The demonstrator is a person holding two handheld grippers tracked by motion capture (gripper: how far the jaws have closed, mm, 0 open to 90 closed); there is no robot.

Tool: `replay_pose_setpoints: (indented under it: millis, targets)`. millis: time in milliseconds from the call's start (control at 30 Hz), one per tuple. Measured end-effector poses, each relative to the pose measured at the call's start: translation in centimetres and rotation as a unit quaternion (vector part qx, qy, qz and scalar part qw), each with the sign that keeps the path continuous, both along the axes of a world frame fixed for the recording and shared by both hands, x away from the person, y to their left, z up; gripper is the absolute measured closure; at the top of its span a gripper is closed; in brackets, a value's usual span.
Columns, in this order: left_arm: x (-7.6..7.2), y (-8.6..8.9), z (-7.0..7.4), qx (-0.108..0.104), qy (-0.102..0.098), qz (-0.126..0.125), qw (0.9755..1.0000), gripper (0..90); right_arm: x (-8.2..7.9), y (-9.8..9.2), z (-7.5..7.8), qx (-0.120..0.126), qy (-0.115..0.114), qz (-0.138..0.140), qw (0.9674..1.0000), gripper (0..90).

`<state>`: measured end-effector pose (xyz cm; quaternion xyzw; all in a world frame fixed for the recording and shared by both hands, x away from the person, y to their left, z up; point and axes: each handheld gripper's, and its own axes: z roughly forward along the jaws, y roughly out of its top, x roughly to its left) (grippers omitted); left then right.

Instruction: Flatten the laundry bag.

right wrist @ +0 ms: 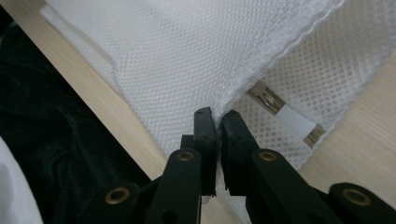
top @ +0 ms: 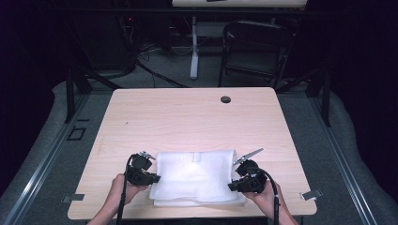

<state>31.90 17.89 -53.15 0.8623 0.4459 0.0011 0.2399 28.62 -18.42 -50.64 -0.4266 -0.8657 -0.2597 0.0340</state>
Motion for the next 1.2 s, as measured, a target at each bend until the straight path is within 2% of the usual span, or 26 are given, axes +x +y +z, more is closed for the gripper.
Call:
replay_pose_setpoints:
  millis: [33, 167, 233, 300, 333, 467, 600, 700, 800, 1133, 1200]
  targets:
    - [0.1, 0.1, 0.2, -0.003, -0.006, -0.001, 1.0000, 83.5, 0.1, 0.0, 0.2, -0.001, -0.009, 0.003, 1.0000, 86.4]
    - [0.3, -0.2, 0.6, -0.002, -0.021, -0.009, 0.9997, 73.3, 0.1, 0.2, 1.1, 0.012, -0.020, -0.005, 0.9997, 86.6]
    - [0.2, -0.3, 0.7, 0.001, -0.026, -0.012, 0.9996, 61.8, 0.3, 0.1, 1.5, 0.024, -0.028, -0.011, 0.9993, 86.6]
    - [0.2, -0.4, 0.8, -0.004, -0.034, -0.009, 0.9994, 56.8, 0.5, -0.1, 1.8, 0.042, -0.027, -0.019, 0.9986, 86.7]
    - [0.1, -0.4, 1.0, 0.004, -0.041, -0.006, 0.9991, 50.8, 0.7, -0.2, 2.0, 0.056, -0.027, -0.023, 0.9978, 86.7]
    - [-0.1, -0.6, 1.5, -0.002, -0.063, -0.008, 0.9980, 42.2, 1.1, -0.6, 2.9, 0.081, -0.036, -0.035, 0.9954, 86.7]
    - [-0.5, -0.9, 1.8, -0.011, -0.071, -0.021, 0.9972, 37.5, 1.5, -0.7, 3.7, 0.093, -0.045, -0.051, 0.9934, 86.8]
    - [-0.9, -1.3, 2.1, -0.018, -0.079, -0.034, 0.9962, 35.5, 1.8, -0.7, 4.2, 0.101, -0.050, -0.051, 0.9923, 86.7]
    - [-1.3, -1.5, 2.2, -0.023, -0.085, -0.043, 0.9952, 33.4, 2.1, -0.6, 4.6, 0.114, -0.058, -0.062, 0.9899, 86.7]
    - [-2.7, -3.3, 1.7, -0.002, -0.085, -0.095, 0.9918, 29.5, 3.0, -0.7, 5.2, 0.127, -0.069, -0.074, 0.9867, 86.7]
    - [-2.9, -3.7, 1.6, -0.006, -0.080, -0.107, 0.9911, 29.5, 3.0, -0.6, 5.3, 0.128, -0.071, -0.078, 0.9861, 86.7]
